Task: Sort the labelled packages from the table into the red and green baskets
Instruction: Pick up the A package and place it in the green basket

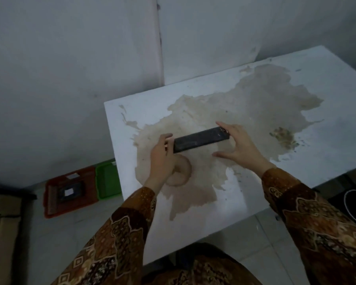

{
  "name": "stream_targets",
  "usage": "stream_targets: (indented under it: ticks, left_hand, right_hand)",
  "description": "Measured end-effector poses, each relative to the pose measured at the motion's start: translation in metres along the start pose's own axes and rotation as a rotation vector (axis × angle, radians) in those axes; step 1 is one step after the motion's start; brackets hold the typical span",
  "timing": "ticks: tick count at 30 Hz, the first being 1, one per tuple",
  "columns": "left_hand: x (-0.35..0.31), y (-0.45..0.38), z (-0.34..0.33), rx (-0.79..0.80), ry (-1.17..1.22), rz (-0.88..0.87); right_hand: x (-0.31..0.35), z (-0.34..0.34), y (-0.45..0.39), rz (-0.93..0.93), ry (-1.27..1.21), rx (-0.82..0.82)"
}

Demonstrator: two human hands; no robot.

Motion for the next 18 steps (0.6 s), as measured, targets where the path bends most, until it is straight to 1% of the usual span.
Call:
stream_targets:
  ticks: [3, 5, 8, 10, 12, 15, 18]
  left_hand:
    - [-0.006, -0.011, 0.021, 0.005, 0.081, 0.086]
    - [-0.009, -0.010, 0.030, 0.019, 0.206, 0.146]
    - [-0.018, -0.005, 0.038, 0.042, 0.382, 0.092]
    - [-0.018, 0.000, 0.037, 0.070, 0.490, 0.061]
    - [-0.015, 0.005, 0.033, 0.093, 0.542, 0.060]
    - [-0.009, 0.013, 0.028, 0.095, 0.548, 0.080]
    - [-0.012, 0.014, 0.033, 0.127, 0.449, 0.068]
  right_hand:
    - [0.026, 0.019, -0.020, 0.090, -0.021, -0.046]
    - [0.037, 0.024, -0.031, 0.091, -0.122, -0.042]
    - [0.044, 0.020, -0.037, 0.038, -0.408, 0.018]
    - [0.046, 0.019, -0.038, 0.028, -0.504, 0.011]
    - [0.047, 0.014, -0.037, 0.021, -0.579, 0.017]
    - [0.044, 0.006, -0.033, 0.007, -0.584, 0.032]
    - [0.042, 0.008, -0.032, -0.010, -0.463, 0.087]
Point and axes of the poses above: each hand's wrist, its own y-axis away from the middle knuckle, its own z-axis out of the back of the hand, x = y × z, the point moved 8 cm from there along -y, towards the middle knuckle, and after that the axes turned 9 degrees about x, right-handed, at the moved point
